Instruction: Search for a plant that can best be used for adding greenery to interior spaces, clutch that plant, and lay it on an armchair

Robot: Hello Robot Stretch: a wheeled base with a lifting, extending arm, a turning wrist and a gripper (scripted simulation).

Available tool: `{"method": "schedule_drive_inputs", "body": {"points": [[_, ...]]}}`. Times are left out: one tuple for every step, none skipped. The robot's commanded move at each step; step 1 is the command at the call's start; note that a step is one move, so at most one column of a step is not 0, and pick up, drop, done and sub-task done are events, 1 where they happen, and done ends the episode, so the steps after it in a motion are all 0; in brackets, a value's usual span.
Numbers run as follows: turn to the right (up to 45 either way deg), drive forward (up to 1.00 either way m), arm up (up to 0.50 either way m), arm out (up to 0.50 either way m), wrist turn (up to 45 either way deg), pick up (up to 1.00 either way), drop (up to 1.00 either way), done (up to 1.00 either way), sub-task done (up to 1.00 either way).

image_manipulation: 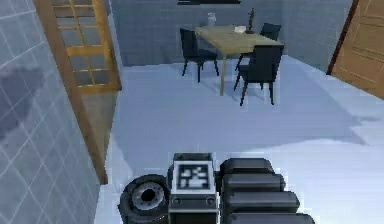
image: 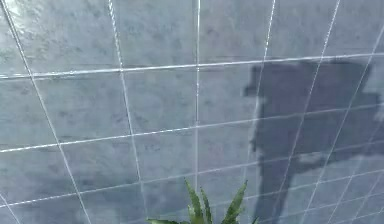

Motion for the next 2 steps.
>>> {"method": "schedule_drive_inputs", "body": {"points": [[-45.0, 0.00, 0.00, 0.00, 0.0, 0.00, 0.00, 0.00, 0.00], [-45.0, 0.00, 0.00, 0.00, 0.0, 0.00, 0.00, 0.00, 0.00]]}}
